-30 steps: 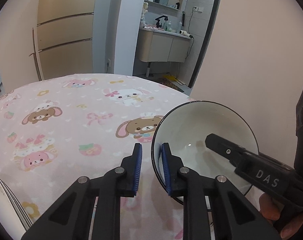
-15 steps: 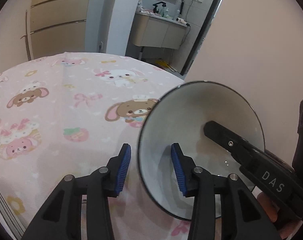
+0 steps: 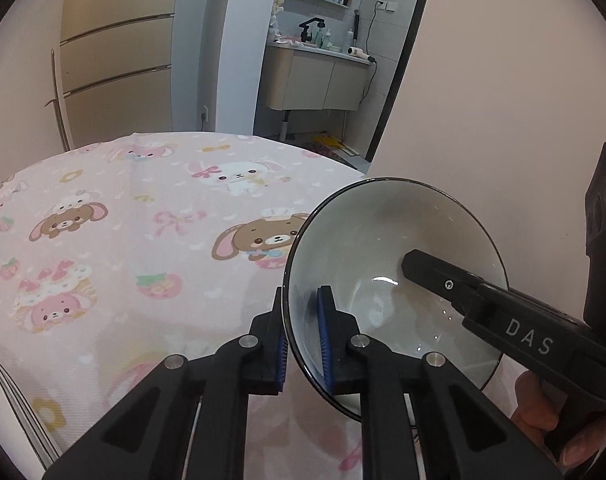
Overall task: Organize plates and bowls
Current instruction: 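Lift the white bowl with both tools and carry it toward the pink bowls, then carry the white bowl with both tools over the nested pink bowls, then lower the white bowl into the nested pink bowls with both tools, then open both tools and raise them away from the bowl stack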
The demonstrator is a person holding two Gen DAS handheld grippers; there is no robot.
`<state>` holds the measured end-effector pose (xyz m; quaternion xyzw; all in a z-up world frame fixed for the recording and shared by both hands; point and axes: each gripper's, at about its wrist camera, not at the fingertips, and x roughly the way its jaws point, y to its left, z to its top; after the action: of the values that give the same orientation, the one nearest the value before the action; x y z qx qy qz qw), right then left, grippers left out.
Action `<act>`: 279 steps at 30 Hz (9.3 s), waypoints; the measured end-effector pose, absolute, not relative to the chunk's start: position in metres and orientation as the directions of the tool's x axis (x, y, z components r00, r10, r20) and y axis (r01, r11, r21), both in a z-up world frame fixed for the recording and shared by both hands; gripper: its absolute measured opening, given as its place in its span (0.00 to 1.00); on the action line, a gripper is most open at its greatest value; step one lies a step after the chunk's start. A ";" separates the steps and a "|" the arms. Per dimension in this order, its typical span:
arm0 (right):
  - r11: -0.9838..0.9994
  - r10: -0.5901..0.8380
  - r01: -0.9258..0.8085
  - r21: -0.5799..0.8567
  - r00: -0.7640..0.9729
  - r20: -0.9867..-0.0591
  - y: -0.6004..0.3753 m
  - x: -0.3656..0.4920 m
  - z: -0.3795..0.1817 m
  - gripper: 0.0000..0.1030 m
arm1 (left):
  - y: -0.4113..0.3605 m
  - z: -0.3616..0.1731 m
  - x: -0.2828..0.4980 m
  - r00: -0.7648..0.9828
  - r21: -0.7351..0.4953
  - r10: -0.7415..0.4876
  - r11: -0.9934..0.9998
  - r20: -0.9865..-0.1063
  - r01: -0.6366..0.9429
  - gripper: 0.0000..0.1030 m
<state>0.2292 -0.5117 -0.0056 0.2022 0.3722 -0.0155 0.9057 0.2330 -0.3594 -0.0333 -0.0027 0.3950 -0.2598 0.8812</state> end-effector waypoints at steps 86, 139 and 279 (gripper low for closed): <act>0.874 0.475 -0.363 0.322 0.777 -0.413 -0.115 0.243 0.139 0.13 | 0.063 0.156 0.205 0.771 -0.210 -0.193 0.974 -0.606 0.079 0.14; 0.889 0.454 -0.234 0.393 0.555 -0.697 -0.082 0.307 0.030 0.16 | 0.076 0.045 0.296 0.531 -0.128 -0.089 0.991 -0.843 -0.037 0.17; 0.899 0.418 -0.253 0.358 0.737 -0.530 -0.142 0.287 0.149 0.71 | 0.134 0.129 0.193 0.924 -0.343 -0.092 0.938 -0.372 -0.045 1.00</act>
<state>0.2867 -0.1422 0.1493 0.1321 0.3135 0.1818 0.9226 0.1933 0.1337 0.1286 -0.1752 0.1948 -0.0123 0.9650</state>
